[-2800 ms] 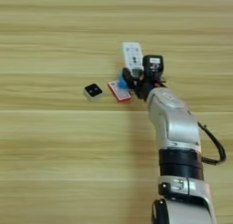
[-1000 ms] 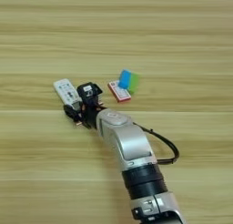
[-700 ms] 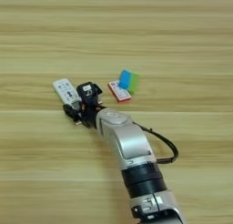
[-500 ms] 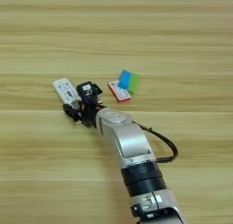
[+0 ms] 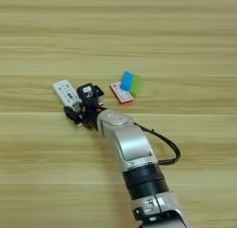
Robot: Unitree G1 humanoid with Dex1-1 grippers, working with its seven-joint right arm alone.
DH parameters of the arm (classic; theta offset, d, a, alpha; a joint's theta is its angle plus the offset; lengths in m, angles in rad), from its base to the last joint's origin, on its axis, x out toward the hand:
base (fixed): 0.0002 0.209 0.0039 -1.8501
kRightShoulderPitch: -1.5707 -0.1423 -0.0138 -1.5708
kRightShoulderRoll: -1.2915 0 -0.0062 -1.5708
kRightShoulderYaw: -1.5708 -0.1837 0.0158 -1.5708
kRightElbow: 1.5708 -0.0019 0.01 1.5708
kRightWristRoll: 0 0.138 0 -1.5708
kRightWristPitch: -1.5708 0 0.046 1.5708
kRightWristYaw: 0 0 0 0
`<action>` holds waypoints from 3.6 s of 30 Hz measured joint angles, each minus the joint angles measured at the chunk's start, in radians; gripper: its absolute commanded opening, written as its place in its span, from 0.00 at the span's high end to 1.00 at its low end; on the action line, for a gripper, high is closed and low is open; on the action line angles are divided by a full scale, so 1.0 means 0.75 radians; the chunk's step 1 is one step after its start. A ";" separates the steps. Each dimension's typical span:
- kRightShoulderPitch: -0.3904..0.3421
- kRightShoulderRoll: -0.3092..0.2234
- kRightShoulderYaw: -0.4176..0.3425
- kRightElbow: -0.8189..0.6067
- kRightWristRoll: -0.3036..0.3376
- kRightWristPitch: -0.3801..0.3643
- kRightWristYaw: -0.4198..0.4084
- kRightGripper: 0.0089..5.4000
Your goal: Move the objects on the table
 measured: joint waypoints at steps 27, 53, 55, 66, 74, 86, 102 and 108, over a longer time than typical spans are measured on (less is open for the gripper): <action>-0.063 -0.007 0.027 0.112 -0.054 -0.060 0.031 0.37; -0.040 0.000 -0.020 0.094 -0.047 -0.094 0.059 0.01; -0.033 0.001 -0.026 0.087 -0.044 -0.095 0.060 0.01; 0.012 -0.003 -0.089 -0.037 0.055 -0.067 0.141 0.01; 0.007 0.029 -0.221 -0.069 0.105 -0.185 0.073 0.01; -0.068 0.015 -0.273 0.173 -0.052 -0.414 -0.135 0.01; -0.116 0.004 -0.276 0.298 -0.103 -0.411 -0.181 0.01; -0.116 0.004 -0.273 0.298 -0.103 -0.409 -0.178 0.01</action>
